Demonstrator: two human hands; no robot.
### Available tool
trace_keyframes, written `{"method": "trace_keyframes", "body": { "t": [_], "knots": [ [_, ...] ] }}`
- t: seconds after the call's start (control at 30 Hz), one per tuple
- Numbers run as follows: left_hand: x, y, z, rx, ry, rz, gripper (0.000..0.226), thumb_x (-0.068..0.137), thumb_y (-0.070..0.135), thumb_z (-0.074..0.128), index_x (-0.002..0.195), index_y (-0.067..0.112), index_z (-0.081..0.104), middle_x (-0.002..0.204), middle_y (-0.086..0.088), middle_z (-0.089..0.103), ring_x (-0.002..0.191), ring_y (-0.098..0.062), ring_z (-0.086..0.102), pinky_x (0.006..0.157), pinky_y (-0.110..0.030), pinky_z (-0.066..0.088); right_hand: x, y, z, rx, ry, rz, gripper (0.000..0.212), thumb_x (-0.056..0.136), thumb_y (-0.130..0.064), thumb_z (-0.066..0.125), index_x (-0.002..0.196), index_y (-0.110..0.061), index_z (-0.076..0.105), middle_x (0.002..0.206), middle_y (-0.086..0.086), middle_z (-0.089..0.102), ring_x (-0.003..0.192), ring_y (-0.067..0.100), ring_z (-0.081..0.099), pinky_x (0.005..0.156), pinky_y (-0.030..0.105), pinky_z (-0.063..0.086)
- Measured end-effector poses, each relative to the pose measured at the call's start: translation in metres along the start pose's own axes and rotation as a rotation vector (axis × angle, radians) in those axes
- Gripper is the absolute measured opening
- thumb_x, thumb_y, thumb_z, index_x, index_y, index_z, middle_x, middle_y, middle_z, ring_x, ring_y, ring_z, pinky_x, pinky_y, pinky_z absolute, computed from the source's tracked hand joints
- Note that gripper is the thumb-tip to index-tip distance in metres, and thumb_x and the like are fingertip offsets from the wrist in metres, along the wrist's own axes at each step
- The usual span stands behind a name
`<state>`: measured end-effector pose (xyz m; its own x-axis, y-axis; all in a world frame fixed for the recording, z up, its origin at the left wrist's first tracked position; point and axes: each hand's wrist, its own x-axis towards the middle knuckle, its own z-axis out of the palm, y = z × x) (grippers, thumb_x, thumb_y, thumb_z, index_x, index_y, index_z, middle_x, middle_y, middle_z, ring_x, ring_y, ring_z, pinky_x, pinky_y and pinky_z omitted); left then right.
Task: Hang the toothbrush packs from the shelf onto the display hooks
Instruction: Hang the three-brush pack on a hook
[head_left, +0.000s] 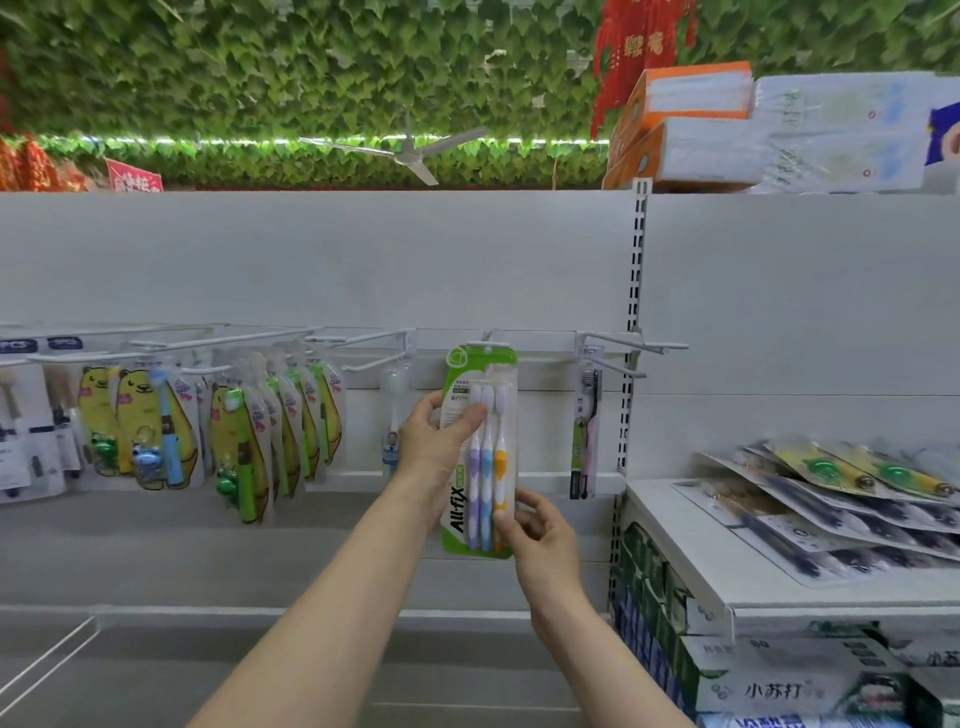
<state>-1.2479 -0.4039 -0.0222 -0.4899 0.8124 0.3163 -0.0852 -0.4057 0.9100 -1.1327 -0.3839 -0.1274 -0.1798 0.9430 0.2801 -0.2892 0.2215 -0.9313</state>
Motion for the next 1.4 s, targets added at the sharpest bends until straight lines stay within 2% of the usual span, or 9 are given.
{"method": "trace_keyframes", "body": {
  "t": [0.13, 0.53, 0.7, 1.0, 1.07, 1.13, 1.2, 1.27, 1.4],
  "knots": [
    [0.014, -0.008, 0.003, 0.005, 0.002, 0.017, 0.035, 0.084, 0.017, 0.077, 0.115, 0.018, 0.060, 0.099, -0.006, 0.073, 0.086, -0.023, 0.071, 0.074, -0.035, 0.059, 0.019, 0.005, -0.001, 0.002, -0.009, 0.006, 0.026, 0.092, -0.011, 0.068, 0.116, -0.019, 0.064, 0.093, 0.004, 0.077, 0.088, 0.014, 0.072, 0.067, 0.019, 0.054],
    [0.041, -0.032, 0.006, 0.051, 0.011, 0.066, 0.042, 0.081, 0.023, 0.079, 0.119, 0.017, 0.061, 0.103, -0.006, 0.075, 0.097, -0.026, 0.071, 0.088, -0.041, 0.057, 0.058, 0.025, -0.011, -0.001, -0.063, -0.039, 0.024, 0.092, -0.011, 0.068, 0.115, -0.020, 0.065, 0.095, 0.005, 0.077, 0.092, 0.019, 0.072, 0.070, 0.020, 0.054],
    [0.041, -0.031, 0.007, 0.055, 0.022, 0.075, 0.037, 0.084, 0.019, 0.076, 0.118, 0.016, 0.060, 0.097, -0.001, 0.074, 0.081, -0.010, 0.072, 0.067, -0.021, 0.055, 0.060, 0.026, -0.011, -0.012, -0.079, -0.065, 0.023, 0.092, -0.008, 0.068, 0.113, -0.017, 0.066, 0.095, 0.007, 0.076, 0.091, 0.019, 0.072, 0.070, 0.019, 0.054],
    [0.019, -0.019, 0.010, 0.132, 0.059, 0.025, 0.037, 0.088, 0.020, 0.073, 0.122, 0.015, 0.059, 0.109, -0.008, 0.071, 0.077, -0.010, 0.068, 0.053, -0.015, 0.050, 0.055, 0.014, -0.020, -0.155, -0.113, 0.011, 0.025, 0.094, -0.018, 0.067, 0.117, -0.024, 0.062, 0.101, 0.002, 0.075, 0.097, 0.016, 0.070, 0.080, 0.025, 0.054],
    [0.008, -0.015, 0.011, 0.160, 0.085, 0.002, 0.043, 0.089, 0.019, 0.072, 0.129, 0.011, 0.056, 0.118, -0.011, 0.066, 0.088, -0.013, 0.065, 0.061, -0.013, 0.050, 0.049, 0.005, -0.027, -0.228, -0.126, 0.032, 0.027, 0.094, -0.020, 0.067, 0.120, -0.022, 0.060, 0.107, 0.002, 0.072, 0.100, 0.015, 0.068, 0.082, 0.025, 0.053],
    [-0.005, -0.014, 0.011, 0.248, 0.142, -0.026, 0.060, 0.088, 0.025, 0.074, 0.140, 0.011, 0.048, 0.136, -0.013, 0.055, 0.113, -0.022, 0.058, 0.085, -0.020, 0.044, 0.040, -0.011, -0.037, -0.312, -0.133, 0.020, 0.031, 0.094, -0.023, 0.067, 0.124, -0.023, 0.057, 0.114, 0.003, 0.069, 0.101, 0.012, 0.064, 0.077, 0.019, 0.049],
    [-0.021, -0.014, 0.010, 0.378, 0.198, -0.028, 0.069, 0.085, 0.030, 0.076, 0.143, 0.010, 0.044, 0.144, -0.013, 0.049, 0.127, -0.026, 0.051, 0.093, -0.028, 0.038, 0.026, -0.031, -0.053, -0.408, -0.140, -0.007, 0.038, 0.095, -0.025, 0.067, 0.130, -0.022, 0.055, 0.119, 0.005, 0.065, 0.099, 0.010, 0.060, 0.070, 0.013, 0.044],
    [-0.042, -0.011, 0.010, 0.511, 0.188, -0.009, 0.069, 0.084, 0.030, 0.078, 0.142, 0.010, 0.046, 0.144, -0.013, 0.050, 0.129, -0.027, 0.050, 0.098, -0.031, 0.039, 0.012, -0.055, -0.071, -0.544, -0.144, -0.056, 0.042, 0.096, -0.028, 0.065, 0.135, -0.021, 0.053, 0.122, 0.004, 0.063, 0.100, 0.011, 0.058, 0.070, 0.015, 0.043],
    [-0.092, 0.004, 0.017, 0.975, 0.061, 0.049, 0.067, 0.079, 0.039, 0.079, 0.136, 0.017, 0.052, 0.139, -0.012, 0.052, 0.129, -0.032, 0.046, 0.107, -0.043, 0.040, -0.018, -0.108, -0.111, -1.003, -0.192, -0.186, 0.046, 0.098, -0.045, 0.055, 0.137, -0.020, 0.055, 0.130, 0.003, 0.063, 0.117, 0.020, 0.059, 0.093, 0.030, 0.047]
  ]
}}
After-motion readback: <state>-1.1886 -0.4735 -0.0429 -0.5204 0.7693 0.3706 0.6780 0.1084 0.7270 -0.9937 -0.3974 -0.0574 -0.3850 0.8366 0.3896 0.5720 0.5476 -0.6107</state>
